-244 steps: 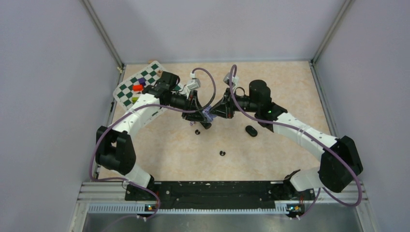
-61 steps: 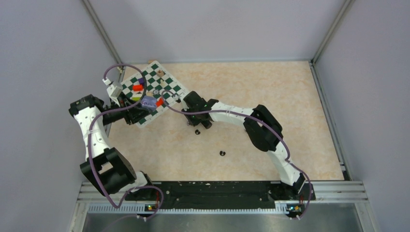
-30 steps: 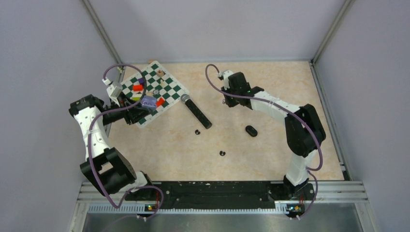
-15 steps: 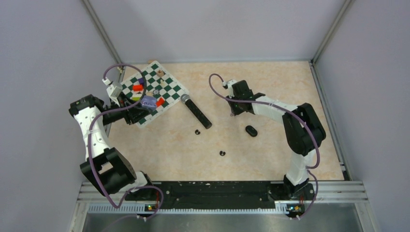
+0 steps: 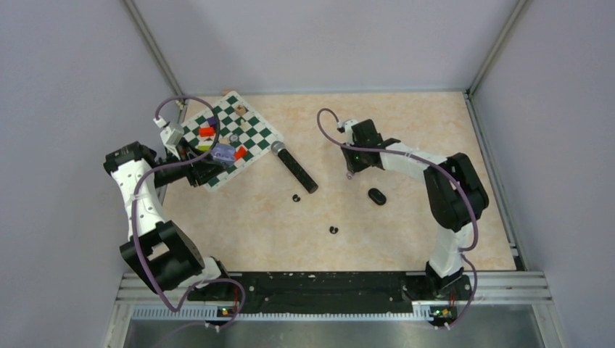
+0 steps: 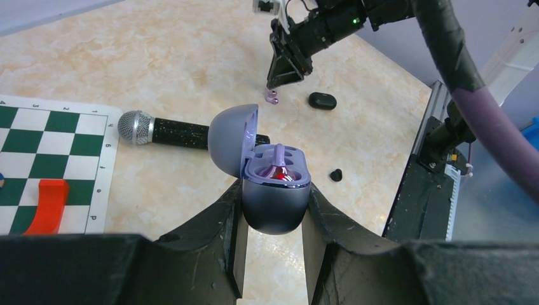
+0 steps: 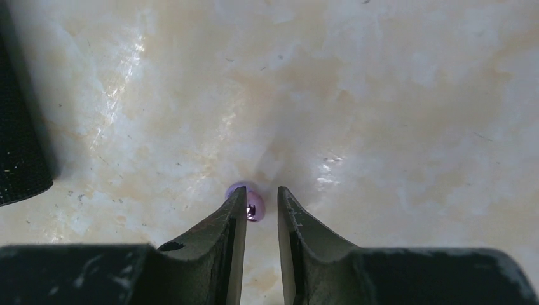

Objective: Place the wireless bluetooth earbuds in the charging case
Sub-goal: Place the earbud at the center of the board, then pick up the earbud from the center of the board.

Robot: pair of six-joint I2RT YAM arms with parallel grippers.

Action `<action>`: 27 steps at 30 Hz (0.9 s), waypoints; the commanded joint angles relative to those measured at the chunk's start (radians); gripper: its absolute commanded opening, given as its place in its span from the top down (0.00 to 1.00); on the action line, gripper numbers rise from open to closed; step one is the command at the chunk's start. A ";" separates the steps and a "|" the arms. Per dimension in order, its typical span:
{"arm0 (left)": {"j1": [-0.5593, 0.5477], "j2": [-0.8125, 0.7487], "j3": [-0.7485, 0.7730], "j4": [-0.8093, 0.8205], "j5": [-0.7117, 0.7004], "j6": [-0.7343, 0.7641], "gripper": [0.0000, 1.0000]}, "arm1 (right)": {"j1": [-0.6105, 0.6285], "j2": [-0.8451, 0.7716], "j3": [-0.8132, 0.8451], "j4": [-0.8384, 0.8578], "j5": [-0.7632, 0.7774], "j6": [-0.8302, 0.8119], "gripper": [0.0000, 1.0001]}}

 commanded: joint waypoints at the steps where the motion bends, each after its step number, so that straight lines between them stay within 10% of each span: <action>1: -0.027 0.028 0.008 -0.038 0.026 0.018 1.00 | -0.065 -0.121 0.031 0.038 -0.052 0.022 0.76; 19: -0.378 0.382 0.262 0.012 -0.112 -0.149 1.00 | -0.141 0.019 0.030 0.010 -0.085 0.022 0.74; 27: -0.543 0.203 0.062 0.794 -0.374 -0.848 1.00 | -0.140 0.040 0.030 0.013 -0.085 0.022 0.74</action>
